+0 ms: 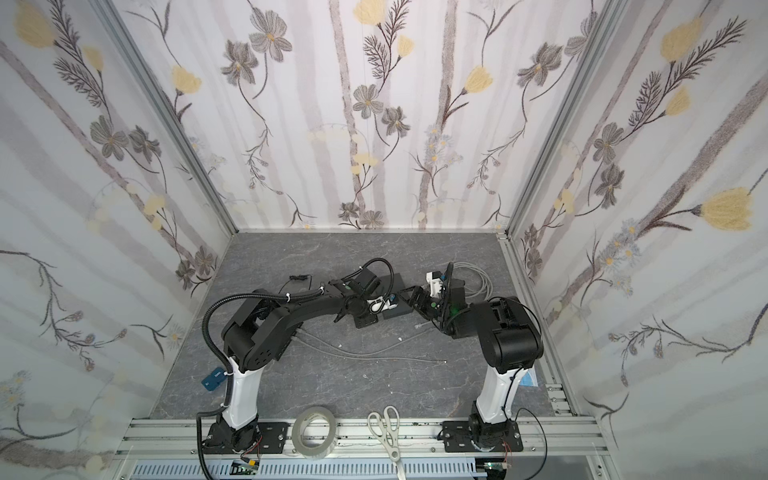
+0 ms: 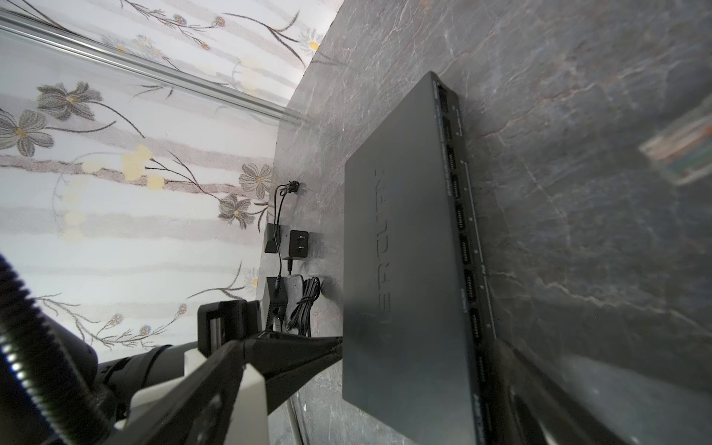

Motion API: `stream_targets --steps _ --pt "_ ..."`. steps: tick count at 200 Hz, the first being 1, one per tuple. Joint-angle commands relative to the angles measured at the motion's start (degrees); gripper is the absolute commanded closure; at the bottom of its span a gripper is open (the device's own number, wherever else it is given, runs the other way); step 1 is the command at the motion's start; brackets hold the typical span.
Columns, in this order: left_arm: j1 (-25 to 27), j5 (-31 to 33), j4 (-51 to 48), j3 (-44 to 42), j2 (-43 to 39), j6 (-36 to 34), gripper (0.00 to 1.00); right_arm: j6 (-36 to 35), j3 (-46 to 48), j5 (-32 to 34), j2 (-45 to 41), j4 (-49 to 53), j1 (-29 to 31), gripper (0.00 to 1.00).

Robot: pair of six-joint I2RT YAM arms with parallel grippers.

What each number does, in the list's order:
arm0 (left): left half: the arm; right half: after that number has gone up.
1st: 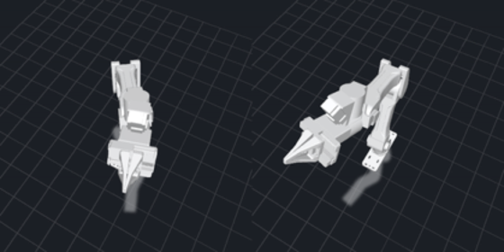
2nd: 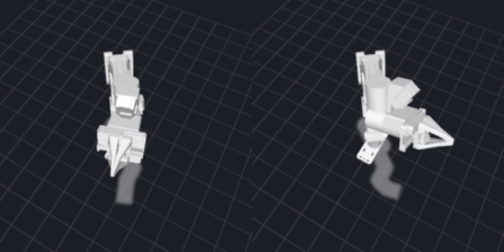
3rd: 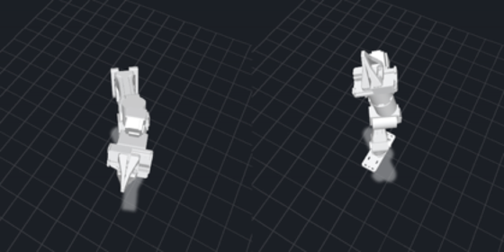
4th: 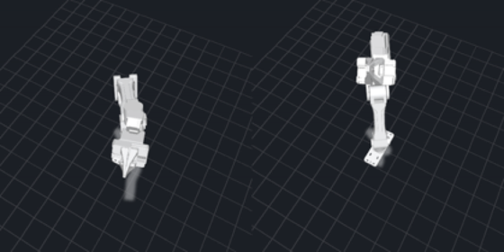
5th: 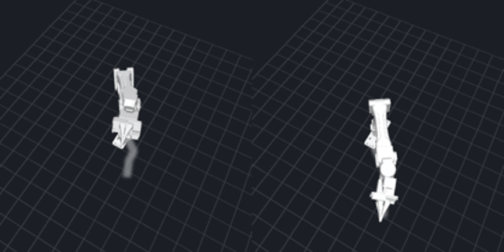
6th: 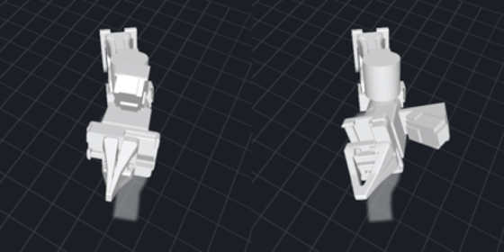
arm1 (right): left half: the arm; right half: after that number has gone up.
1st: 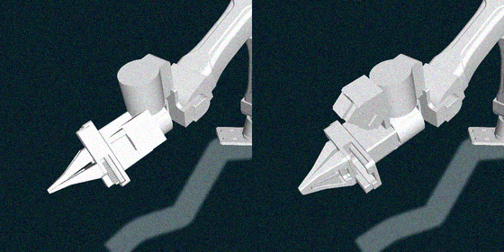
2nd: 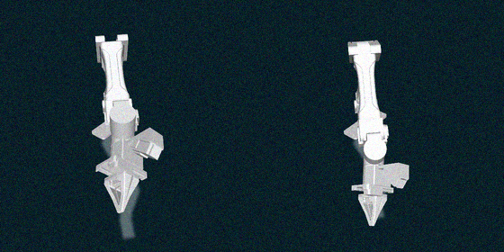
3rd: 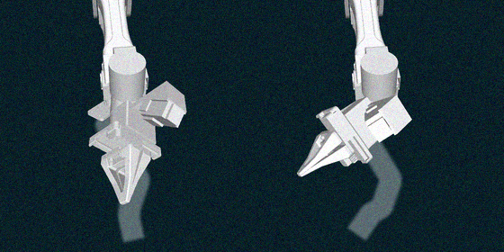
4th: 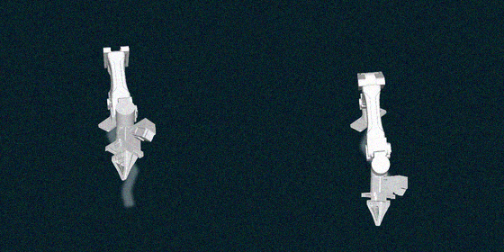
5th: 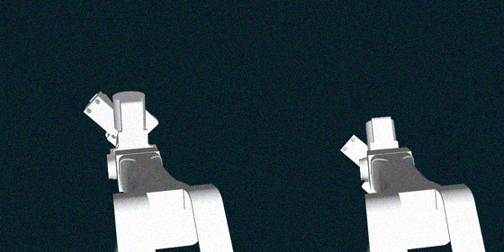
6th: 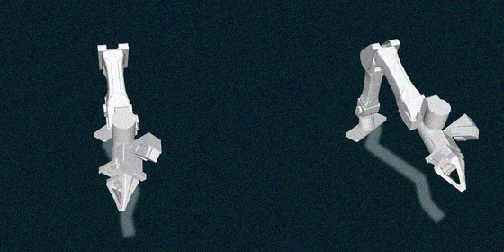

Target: Insert the plug into the switch port

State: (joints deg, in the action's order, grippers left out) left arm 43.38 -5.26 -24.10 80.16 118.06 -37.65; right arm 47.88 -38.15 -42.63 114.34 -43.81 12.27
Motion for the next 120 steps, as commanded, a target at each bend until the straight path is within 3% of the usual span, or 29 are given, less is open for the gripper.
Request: stream_targets --steps 1,76,120 --pt "0.8 -5.9 0.8 -0.3 0.1 0.9 1.0 -2.6 -1.9 -7.4 -0.8 3.6 1.7 0.01" --pt "1.5 -1.5 3.1 1.6 -0.5 9.8 1.0 -5.8 -3.2 -1.4 -2.8 10.7 3.0 0.01" --pt "1.3 1.1 2.3 2.7 0.2 11.3 1.0 -5.7 -1.9 3.1 -4.9 12.0 3.3 0.01"
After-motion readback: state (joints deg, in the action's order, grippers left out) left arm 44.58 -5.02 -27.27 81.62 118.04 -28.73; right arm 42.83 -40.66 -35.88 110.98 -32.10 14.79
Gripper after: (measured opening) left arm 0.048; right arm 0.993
